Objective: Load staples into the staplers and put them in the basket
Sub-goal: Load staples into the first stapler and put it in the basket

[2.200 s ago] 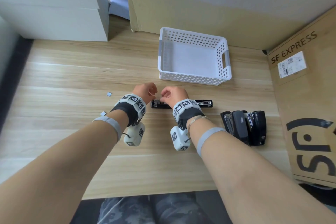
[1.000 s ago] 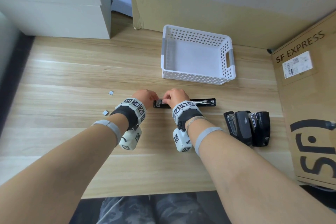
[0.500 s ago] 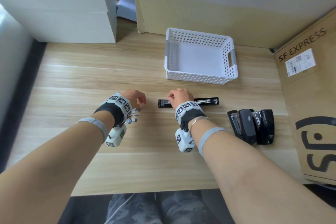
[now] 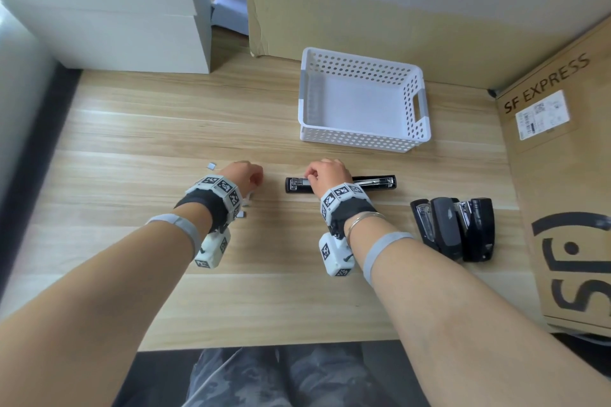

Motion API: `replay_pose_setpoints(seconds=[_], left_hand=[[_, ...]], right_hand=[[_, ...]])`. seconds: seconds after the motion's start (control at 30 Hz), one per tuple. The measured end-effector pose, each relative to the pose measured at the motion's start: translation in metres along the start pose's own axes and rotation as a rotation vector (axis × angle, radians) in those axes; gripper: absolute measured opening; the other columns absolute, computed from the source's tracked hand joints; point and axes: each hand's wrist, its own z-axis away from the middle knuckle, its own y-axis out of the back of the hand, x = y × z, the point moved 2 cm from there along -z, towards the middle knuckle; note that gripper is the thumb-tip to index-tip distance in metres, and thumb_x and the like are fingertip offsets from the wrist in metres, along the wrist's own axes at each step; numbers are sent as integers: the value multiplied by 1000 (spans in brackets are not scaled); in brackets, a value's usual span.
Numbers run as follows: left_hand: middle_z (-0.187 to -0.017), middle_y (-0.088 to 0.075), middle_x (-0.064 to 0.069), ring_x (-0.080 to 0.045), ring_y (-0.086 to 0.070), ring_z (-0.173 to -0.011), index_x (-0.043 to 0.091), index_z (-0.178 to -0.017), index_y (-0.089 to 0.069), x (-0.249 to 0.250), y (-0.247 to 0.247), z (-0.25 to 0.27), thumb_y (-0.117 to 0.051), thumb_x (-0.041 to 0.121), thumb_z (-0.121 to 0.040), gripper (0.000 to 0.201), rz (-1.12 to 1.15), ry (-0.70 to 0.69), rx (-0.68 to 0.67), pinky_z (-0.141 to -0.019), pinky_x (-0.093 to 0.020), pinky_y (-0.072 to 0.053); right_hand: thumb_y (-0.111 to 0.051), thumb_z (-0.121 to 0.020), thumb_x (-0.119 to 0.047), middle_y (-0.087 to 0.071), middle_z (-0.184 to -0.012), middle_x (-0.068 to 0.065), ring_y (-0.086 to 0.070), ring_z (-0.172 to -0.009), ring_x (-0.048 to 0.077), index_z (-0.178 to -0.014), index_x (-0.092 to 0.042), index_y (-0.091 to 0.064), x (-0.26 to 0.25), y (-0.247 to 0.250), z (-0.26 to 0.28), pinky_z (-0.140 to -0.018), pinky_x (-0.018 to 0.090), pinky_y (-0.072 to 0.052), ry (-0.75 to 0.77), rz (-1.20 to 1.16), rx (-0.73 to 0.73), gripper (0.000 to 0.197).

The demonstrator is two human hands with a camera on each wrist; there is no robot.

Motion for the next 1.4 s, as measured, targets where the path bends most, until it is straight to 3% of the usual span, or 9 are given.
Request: replay_pose_setpoints(seconds=[0.2,0.3,0.43,0.6,0.77,0.93,1.1,1.33,1.4], left_hand=[[-82,-60,-6,-19,-58,-76,16,-82,-57,29,4,-8,-59,-4,-81,19,332,-115,112,-73,-25,-45],[-79,-58,-4,-19,-56,-74,9,-87,-58,41,5,-12,-64,-3,-78,16,395,-153,167,-66,-19,-45],[-63,-51,6,-20,-53,-70,17,-83,-50,50,6,-15,-66,-3,-73,27,435,-190,191,-75,-34,-50],[-59,-45,12,-21,-49,-66,19,-84,-45,57,6,-19,-68,-2,-70,34,415,-195,237,-67,-29,-45],[-76,-58,-3,-21,-58,-74,6,-92,-62,53,1,-22,-63,-6,-74,22,349,-168,176,-82,-40,-55],[-109,-68,-12,-28,-65,-97,8,-105,-66,44,-12,-21,-56,-1,-81,27,171,-93,86,-87,-31,-50],[-113,-64,-15,-31,-60,-103,10,-110,-65,46,-20,-20,-57,4,-82,29,78,-76,44,-89,-32,-44],[-111,-63,-16,-31,-60,-100,8,-110,-64,46,-23,-21,-62,6,-80,30,81,-85,36,-88,-33,-44],[-111,-63,-16,-31,-60,-100,9,-111,-64,44,-24,-20,-64,10,-80,31,89,-83,38,-89,-34,-44]], right_hand=[[-59,-90,-18,-72,-101,0,-58,-106,19,-100,-18,-71,-4,2,-2,-85,27,-46,41,-127,-58,15],[-63,-89,-25,-73,-104,0,-66,-100,17,-105,-18,-70,-9,5,-3,-90,30,-52,34,-249,-98,19],[-68,-85,-21,-74,-101,3,-67,-96,17,-103,-16,-70,-11,10,-6,-90,28,-50,28,-298,-117,19],[-73,-79,-18,-75,-98,4,-68,-94,16,-101,-18,-71,-9,13,-10,-86,24,-50,-12,-353,-128,22],[-75,-78,-20,-74,-94,-1,-68,-90,15,-92,-20,-72,-5,13,-8,-84,27,-54,13,-222,-131,14],[-70,-82,-21,-72,-99,0,-64,-95,18,-91,-19,-72,-6,8,-4,-78,25,-48,97,-27,-116,10],[-68,-84,-23,-69,-104,2,-61,-101,21,-93,-18,-72,-9,3,-5,-82,29,-48,92,28,-101,11],[-68,-85,-23,-67,-106,5,-59,-102,22,-95,-15,-71,-10,0,-9,-73,24,-40,107,66,-120,13],[-71,-83,-22,-67,-106,5,-60,-102,22,-96,-15,-71,-9,0,-11,-78,26,-44,103,57,-145,15]])
